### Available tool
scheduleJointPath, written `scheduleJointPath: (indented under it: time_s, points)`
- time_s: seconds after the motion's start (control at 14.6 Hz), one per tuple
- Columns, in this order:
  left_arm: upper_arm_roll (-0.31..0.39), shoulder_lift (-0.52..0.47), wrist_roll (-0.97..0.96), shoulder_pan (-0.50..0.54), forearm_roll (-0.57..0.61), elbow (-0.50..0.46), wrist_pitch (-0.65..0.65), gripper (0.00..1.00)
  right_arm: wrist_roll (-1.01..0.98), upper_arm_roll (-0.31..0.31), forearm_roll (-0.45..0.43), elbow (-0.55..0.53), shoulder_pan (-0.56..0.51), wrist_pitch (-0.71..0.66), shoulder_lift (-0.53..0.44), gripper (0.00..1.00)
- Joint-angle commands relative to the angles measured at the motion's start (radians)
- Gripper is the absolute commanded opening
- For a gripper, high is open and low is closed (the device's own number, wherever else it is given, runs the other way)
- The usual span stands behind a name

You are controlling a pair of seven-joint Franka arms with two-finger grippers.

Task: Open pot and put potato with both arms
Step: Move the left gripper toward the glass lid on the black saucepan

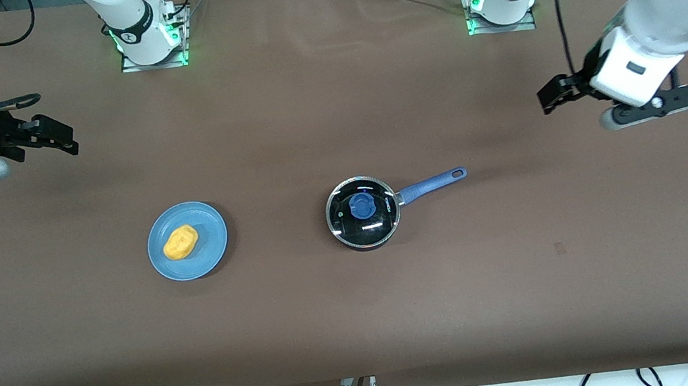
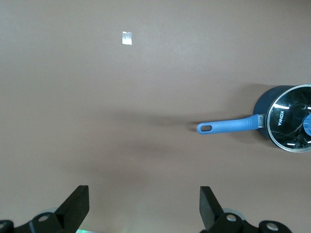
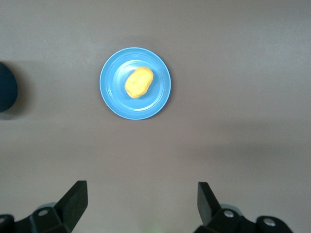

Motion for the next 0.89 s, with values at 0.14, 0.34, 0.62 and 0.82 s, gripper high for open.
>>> scheduleJointPath:
  time_s: [0.14, 0.34, 0.62, 0.82]
  points:
    - [0.001, 0.096, -0.155, -0.068, 0.012, 0.102, -0.004, 1.0, 0.003, -0.001, 0.015, 0.01, -0.002, -0.016, -0.001, 1.0]
    - [0.003, 0.14, -0.215, -0.114, 0.014, 0.13, -0.003, 1.0, 0.003, -0.002, 0.015, 0.01, -0.002, -0.016, -0.001, 1.0]
    - [0.003, 0.205, -0.342, -0.173, 0.015, 0.164, 0.044, 1.0, 0.003, -0.002, 0.015, 0.01, -0.002, -0.016, 0.0, 1.0]
    - [0.004, 0.237, -0.416, -0.207, 0.017, 0.164, 0.086, 1.0, 0.003, -0.002, 0.013, 0.01, -0.002, -0.016, 0.0, 1.0]
